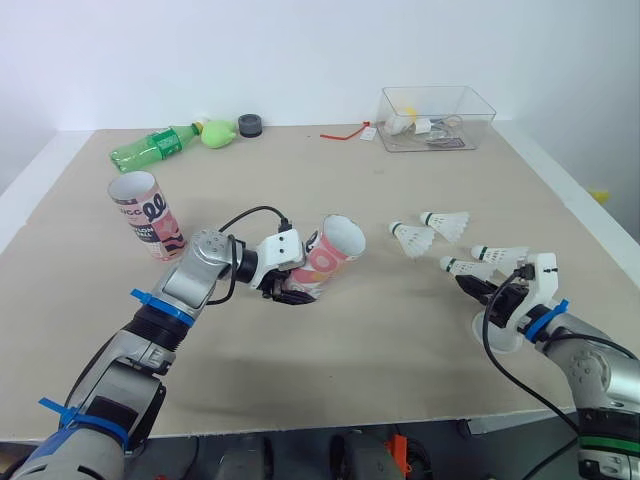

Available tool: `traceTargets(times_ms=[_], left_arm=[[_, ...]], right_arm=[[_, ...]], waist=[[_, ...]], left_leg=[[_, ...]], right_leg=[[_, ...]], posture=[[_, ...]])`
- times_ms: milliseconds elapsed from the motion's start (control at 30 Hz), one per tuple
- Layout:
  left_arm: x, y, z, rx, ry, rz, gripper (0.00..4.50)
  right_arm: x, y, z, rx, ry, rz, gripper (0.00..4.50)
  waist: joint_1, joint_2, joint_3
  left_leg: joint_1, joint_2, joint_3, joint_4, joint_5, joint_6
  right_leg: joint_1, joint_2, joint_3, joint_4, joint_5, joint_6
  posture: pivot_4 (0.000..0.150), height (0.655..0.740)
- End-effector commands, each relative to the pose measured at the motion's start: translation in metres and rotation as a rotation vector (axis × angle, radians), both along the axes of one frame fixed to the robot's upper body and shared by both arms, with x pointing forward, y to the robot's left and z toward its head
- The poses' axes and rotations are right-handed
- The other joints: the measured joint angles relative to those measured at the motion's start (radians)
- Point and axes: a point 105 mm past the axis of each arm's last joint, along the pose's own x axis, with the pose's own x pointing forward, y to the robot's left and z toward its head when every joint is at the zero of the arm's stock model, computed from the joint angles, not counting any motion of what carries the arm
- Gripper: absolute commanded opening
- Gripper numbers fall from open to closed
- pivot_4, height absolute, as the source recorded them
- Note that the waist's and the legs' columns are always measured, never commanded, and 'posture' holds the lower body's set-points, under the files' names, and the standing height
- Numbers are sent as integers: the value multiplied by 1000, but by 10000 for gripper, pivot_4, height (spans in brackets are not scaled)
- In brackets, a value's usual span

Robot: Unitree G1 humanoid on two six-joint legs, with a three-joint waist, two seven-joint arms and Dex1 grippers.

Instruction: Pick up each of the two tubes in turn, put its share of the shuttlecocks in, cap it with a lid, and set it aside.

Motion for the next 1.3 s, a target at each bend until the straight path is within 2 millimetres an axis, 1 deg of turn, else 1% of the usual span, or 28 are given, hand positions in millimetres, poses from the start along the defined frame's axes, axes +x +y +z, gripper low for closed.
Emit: traceTargets(times_ms=[33, 133, 200, 300, 367, 400, 433, 467, 500, 533, 567, 633, 733, 833, 967, 1300], left_arm=[[1, 1, -2, -1, 2, 12, 30300], [1, 2, -2, 0, 4, 13, 30300], [2, 3, -3, 4, 4, 12, 30300], [2, 3, -3, 4, 9, 11, 30300], [2, 3, -3, 5, 12, 9, 30300], [2, 3, -3, 7, 12, 7, 30300], [2, 3, -3, 7, 13, 6, 30300], [3, 3, -3, 8, 14, 5, 30300], [3, 2, -3, 7, 14, 4, 30300], [3, 2, -3, 7, 14, 3, 30300], [4, 1, -3, 7, 14, 3, 30300], [4, 0, -3, 4, 15, 0, 30300], [4, -3, -3, -4, 19, -3, 30300], [4, -5, -2, -10, 21, -5, 30300], [4, -7, 0, -19, 18, -7, 30300], [3, -8, 1, -26, 13, -6, 30300]], right_arm=[[3, 2, 11, -25, -49, 26, 462], [-1, 11, 23, -53, -96, 103, 462], [-5, 19, 39, -117, -150, 185, 462], [-10, 28, 82, -261, -278, 301, 462], [-14, 39, 125, -497, -422, 426, 462], [-16, 45, 142, -615, -481, 483, 462], [-18, 50, 157, -711, -529, 530, 462], [-19, 58, 171, -794, -583, 577, 462], [-20, 67, 184, -863, -633, 623, 462], [-21, 77, 190, -926, -668, 675, 462], [-23, 92, 193, -994, -713, 759, 462], [-29, 118, 191, -1077, -796, 910, 462], [-31, 138, 190, -1140, -855, 1031, 462], [-28, 147, 187, -1217, -881, 1112, 462], [-21, 152, 183, -1276, -903, 1177, 462], [-10, 164, 167, -1335, -931, 1270, 462]], waist=[[0, 0, 0], [0, 0, 0], [0, 1, 0], [0, 1, 0], [0, 1, 0], [0, 1, 1], [0, 3, 2], [0, 9, 5], [-1, 9, 5], [0, 5, 5], [1, 4, 5], [0, 3, 5], [2, 3, 5], [3, 3, 6], [2, 3, 6], [3, 3, 6]], left_leg=[[0, 0, 0, 0, 0, 0], [0, 0, 0, 0, 0, 0], [0, 0, 0, 0, 0, 0], [0, 0, 0, 0, 0, 0], [0, 0, 0, 0, 0, 0], [0, 0, 0, 0, 0, 0], [0, 0, 1, 0, 0, 0], [0, 0, 1, 0, 0, 0], [0, -1, 2, 0, 0, 0], [1, -1, 2, 0, 0, 1], [1, 1, -1, -1, 0, 0], [1, 1, -2, -1, 0, 0], [0, 1, -3, -1, 0, 0], [-1, 0, -2, -1, 0, 0], [-3, -2, 0, 0, 0, 1], [-3, -1, -1, 0, 0, 1]], right_leg=[[0, 0, 0, 0, 0, 0], [0, 0, 0, 0, 0, 0], [0, 0, 0, 0, 0, 0], [0, 0, 0, 0, 0, 0], [0, 0, 0, 0, 0, 1], [0, 0, 0, 0, 0, 1], [0, 0, 0, 0, 0, 1], [-1, 0, 0, 0, 0, 1], [-2, -1, 2, 0, 0, 1], [-1, 0, 2, 0, 0, 1], [1, 2, -2, -1, -1, -2], [1, 2, -3, -1, -2, -3], [1, 2, -4, -1, -2, -3], [0, -1, -4, -1, -2, 0], [0, -5, -2, -3, -1, 4], [0, -4, -2, -4, 0, 3]], posture=[[1500, 7400], [1500, 7400], [1500, 7400], [1500, 7400], [1500, 7400], [1500, 7400], [1500, 7400], [1500, 7400], [1500, 7400], [1500, 7400], [1500, 7400], [1500, 7400], [1500, 7400], [1500, 7400], [1500, 7400], [1500, 7400]])
